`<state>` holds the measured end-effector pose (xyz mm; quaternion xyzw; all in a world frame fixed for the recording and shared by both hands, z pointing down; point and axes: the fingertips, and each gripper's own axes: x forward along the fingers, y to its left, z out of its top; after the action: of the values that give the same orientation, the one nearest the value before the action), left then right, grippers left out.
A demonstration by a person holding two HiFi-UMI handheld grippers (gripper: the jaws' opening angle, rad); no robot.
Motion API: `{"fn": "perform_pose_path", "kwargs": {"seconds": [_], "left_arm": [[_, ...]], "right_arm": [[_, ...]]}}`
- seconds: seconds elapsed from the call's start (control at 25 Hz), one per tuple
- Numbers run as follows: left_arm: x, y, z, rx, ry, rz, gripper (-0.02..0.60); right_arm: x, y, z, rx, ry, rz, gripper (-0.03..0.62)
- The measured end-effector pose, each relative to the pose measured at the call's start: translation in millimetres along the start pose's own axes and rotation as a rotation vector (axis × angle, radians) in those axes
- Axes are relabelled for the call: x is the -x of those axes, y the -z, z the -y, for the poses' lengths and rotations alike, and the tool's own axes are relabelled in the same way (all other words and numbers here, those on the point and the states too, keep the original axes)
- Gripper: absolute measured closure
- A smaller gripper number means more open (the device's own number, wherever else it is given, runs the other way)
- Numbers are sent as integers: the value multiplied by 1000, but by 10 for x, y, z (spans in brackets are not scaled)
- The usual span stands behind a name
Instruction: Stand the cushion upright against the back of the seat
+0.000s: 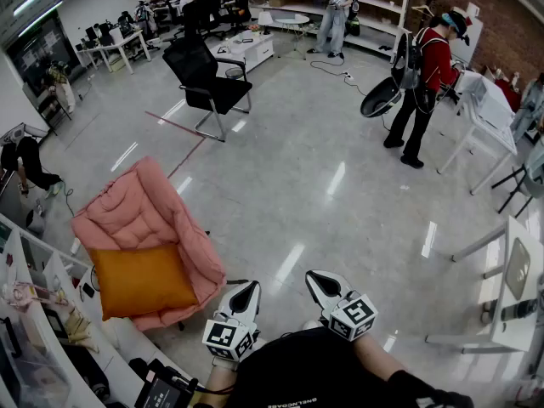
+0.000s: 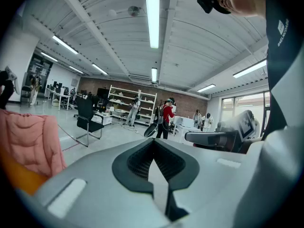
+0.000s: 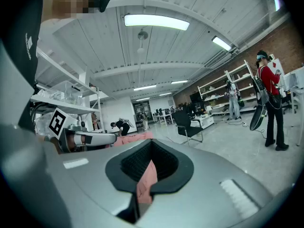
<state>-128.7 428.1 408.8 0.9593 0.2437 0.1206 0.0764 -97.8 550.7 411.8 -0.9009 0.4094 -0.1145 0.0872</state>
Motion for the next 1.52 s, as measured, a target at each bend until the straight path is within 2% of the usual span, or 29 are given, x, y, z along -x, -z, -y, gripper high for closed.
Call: {"fn": "perform_pose_path", "kwargs": {"seconds": [0.44,0.68,0.88,1.12,1.52], "left_arm": [[-399,59,400,-10,24,-23,569],[-621,128,606,-23,-2,-37,569],[-747,169,773,-30,-14,-47,569],[-825,160,731,-13,-23,-41,569],[-876,132,388,17,-7,-27,569]], "right_arm": [[291,25,378,-27,-11,18,592],[406,27,644,-79,-63,43,591],[465,125,802,-51,-95,1,591],[435,64,867,-78,-98,22,591],[117,134,859,-81,-81,-22,591]]}}
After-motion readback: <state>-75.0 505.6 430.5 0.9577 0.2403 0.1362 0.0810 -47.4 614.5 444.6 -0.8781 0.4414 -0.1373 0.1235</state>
